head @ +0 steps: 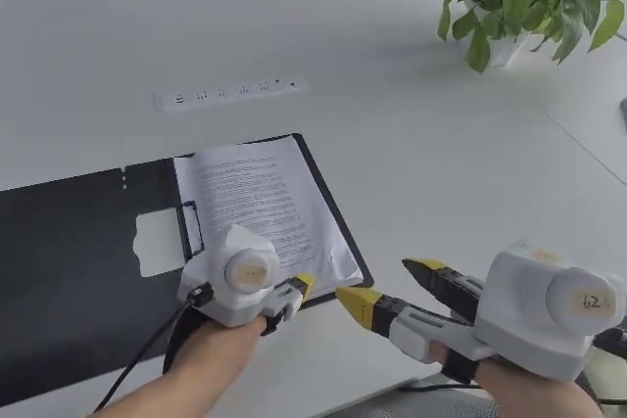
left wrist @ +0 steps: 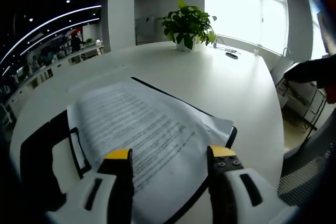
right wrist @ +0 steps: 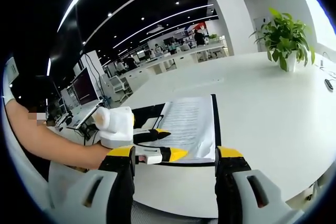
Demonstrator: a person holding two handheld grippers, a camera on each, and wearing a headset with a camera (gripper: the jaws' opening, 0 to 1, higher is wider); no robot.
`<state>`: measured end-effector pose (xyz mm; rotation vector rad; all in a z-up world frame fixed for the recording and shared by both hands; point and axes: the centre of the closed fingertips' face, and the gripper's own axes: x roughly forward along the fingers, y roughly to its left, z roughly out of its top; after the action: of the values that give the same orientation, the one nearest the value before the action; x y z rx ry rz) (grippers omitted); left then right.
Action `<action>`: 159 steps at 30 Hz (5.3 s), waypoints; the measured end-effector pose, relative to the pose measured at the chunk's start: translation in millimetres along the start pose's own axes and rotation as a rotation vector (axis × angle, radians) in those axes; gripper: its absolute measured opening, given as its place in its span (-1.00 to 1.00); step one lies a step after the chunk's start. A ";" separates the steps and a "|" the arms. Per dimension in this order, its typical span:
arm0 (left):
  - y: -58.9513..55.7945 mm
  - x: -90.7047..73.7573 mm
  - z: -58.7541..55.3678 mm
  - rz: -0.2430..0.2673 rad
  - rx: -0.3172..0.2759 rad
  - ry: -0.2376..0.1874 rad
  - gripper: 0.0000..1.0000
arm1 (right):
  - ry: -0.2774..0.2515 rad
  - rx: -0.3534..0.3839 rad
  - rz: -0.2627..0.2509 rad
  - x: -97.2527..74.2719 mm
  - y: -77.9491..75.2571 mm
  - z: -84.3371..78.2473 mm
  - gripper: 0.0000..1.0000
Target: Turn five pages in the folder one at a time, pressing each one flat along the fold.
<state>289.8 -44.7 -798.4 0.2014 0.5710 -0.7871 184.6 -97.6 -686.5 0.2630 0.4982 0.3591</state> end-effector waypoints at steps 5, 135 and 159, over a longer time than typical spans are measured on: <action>0.6 6.7 -4.3 0.021 0.031 0.008 0.07 | 0.008 -0.005 -0.001 2.0 -1.5 -1.8 0.21; 113.7 -193.8 -2.9 0.201 -0.163 -0.254 -0.69 | 0.097 0.098 0.388 126.7 154.9 19.8 -1.00; 152.2 -255.2 -47.2 0.325 -0.219 -0.233 -0.72 | 0.304 0.012 0.433 187.4 213.2 -57.9 -1.00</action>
<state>235.6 235.0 -701.7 -0.0015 0.3864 -0.4206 251.0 178.6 -743.3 0.3305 0.7436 0.8257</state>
